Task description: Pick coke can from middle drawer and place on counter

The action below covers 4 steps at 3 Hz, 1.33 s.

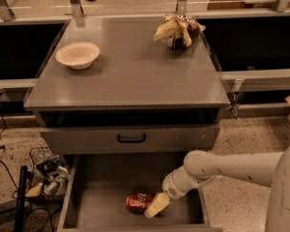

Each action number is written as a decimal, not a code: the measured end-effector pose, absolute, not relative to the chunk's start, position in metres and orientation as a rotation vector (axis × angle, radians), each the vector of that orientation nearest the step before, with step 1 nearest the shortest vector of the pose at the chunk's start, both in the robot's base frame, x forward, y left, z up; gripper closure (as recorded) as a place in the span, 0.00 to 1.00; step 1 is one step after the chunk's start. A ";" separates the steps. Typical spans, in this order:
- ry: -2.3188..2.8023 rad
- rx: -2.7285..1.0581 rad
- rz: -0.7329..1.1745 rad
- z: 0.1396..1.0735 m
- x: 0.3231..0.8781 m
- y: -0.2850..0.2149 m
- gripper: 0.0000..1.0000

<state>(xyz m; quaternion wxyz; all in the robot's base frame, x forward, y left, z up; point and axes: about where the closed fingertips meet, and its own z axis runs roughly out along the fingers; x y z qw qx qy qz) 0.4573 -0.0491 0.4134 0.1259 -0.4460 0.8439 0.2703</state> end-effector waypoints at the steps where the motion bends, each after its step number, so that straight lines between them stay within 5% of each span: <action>1: 2.398 -1.359 0.889 0.407 0.451 -0.034 0.00; 2: 2.318 -1.449 1.011 0.394 0.437 -0.011 0.00; 4: 2.339 -1.394 0.947 0.396 0.442 -0.009 0.00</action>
Offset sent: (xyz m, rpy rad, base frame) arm -0.0268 0.0559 -0.0144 0.1809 0.0399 0.2653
